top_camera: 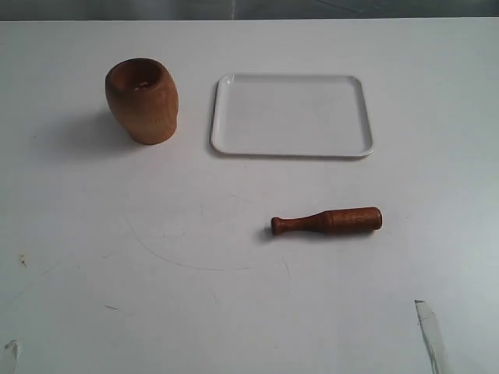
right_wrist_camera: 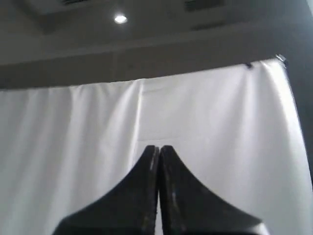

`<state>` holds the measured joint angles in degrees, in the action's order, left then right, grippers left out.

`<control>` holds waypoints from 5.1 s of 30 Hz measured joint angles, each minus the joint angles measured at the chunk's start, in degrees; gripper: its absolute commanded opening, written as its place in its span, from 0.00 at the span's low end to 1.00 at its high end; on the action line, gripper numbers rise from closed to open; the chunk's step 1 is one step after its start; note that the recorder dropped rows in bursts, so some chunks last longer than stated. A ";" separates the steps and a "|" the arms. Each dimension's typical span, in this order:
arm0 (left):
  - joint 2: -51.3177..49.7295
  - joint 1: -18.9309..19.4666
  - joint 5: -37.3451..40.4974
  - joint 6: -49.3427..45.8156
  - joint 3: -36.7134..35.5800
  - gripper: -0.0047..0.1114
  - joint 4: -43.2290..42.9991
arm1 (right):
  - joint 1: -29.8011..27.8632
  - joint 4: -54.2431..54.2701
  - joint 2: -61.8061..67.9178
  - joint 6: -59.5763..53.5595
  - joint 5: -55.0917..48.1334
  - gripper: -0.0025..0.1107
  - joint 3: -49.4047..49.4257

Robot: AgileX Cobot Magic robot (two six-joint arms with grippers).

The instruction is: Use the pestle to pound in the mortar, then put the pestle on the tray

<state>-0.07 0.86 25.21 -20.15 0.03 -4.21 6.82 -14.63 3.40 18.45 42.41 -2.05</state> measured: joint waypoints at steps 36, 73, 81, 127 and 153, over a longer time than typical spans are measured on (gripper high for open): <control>0.00 0.00 0.00 0.00 0.00 0.04 0.00 | 41.14 20.92 91.61 -81.73 -90.01 0.43 -54.47; 0.00 0.00 0.00 0.00 0.00 0.04 0.00 | 41.89 20.96 93.90 -59.76 -43.26 0.02 -54.37; 0.00 0.00 0.00 0.00 0.00 0.04 0.00 | 43.98 11.98 102.11 -19.53 16.27 0.02 -56.23; 0.00 0.00 0.00 0.00 0.00 0.04 0.00 | 44.10 5.96 130.69 -12.60 5.88 0.02 -82.40; 0.00 0.00 0.00 0.00 0.00 0.04 0.00 | 44.10 7.40 131.61 -11.96 6.44 0.02 -82.47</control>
<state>-0.07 0.86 25.21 -20.15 0.03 -4.21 50.92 -7.23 135.02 6.49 48.85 -84.52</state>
